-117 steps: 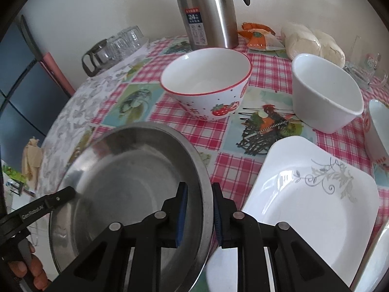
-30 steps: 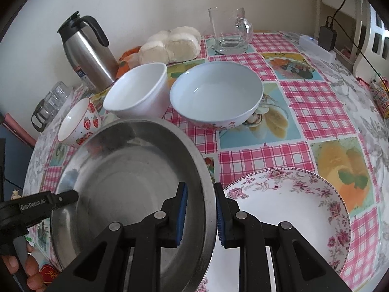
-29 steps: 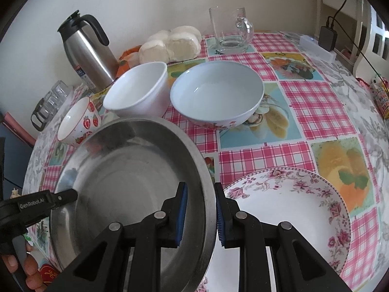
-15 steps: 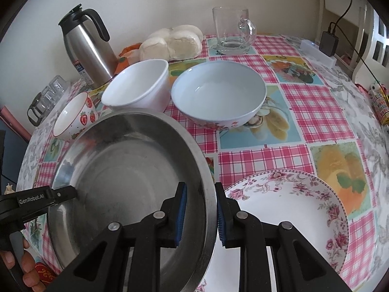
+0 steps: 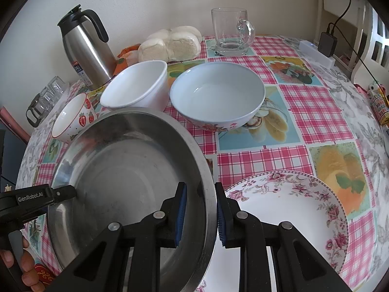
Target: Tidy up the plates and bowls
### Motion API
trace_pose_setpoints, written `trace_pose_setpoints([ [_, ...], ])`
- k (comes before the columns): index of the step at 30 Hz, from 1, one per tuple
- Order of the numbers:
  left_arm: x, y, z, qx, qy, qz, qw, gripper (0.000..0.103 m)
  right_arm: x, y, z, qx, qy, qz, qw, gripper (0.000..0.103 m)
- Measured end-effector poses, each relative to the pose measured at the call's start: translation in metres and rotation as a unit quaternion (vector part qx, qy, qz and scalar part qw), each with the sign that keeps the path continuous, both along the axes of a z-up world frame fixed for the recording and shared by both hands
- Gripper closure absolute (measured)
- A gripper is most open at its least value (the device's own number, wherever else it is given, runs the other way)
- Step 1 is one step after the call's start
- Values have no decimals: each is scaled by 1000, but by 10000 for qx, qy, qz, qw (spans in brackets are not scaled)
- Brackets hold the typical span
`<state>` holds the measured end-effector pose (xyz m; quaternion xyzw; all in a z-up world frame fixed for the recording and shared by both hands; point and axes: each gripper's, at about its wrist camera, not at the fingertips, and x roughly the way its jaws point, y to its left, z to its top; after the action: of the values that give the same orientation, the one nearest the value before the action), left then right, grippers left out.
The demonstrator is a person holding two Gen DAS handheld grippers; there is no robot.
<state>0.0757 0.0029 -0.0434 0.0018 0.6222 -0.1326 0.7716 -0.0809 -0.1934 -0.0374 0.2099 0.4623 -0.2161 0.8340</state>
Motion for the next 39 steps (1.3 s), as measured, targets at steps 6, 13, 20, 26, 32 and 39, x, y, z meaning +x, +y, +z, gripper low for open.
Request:
trace_pose_setpoints([
  [6, -1, 1, 1, -10, 11, -18, 10000, 67, 0, 0, 0, -5, 2, -5, 10000, 78],
  [13, -1, 5, 1, -84, 133, 54, 9999, 65, 0, -1, 0, 0, 52, -2, 10000, 77],
  [20, -6, 9, 20, -216, -119, 39, 9997, 62, -1, 0, 9, -121, -6, -18, 9999, 76],
  [26, -10, 8, 31, -246, -274, -52, 9993, 54, -3, -3, 14, -159, -58, -123, 9998, 76],
  [32, -14, -6, 31, -95, -327, -289, 9990, 37, -3, 1, 17, -229, -92, -94, 9997, 49],
  [39, -16, -18, 29, 118, -480, -600, 9970, 24, 0, 2, 16, -245, -117, -9, 9996, 33],
])
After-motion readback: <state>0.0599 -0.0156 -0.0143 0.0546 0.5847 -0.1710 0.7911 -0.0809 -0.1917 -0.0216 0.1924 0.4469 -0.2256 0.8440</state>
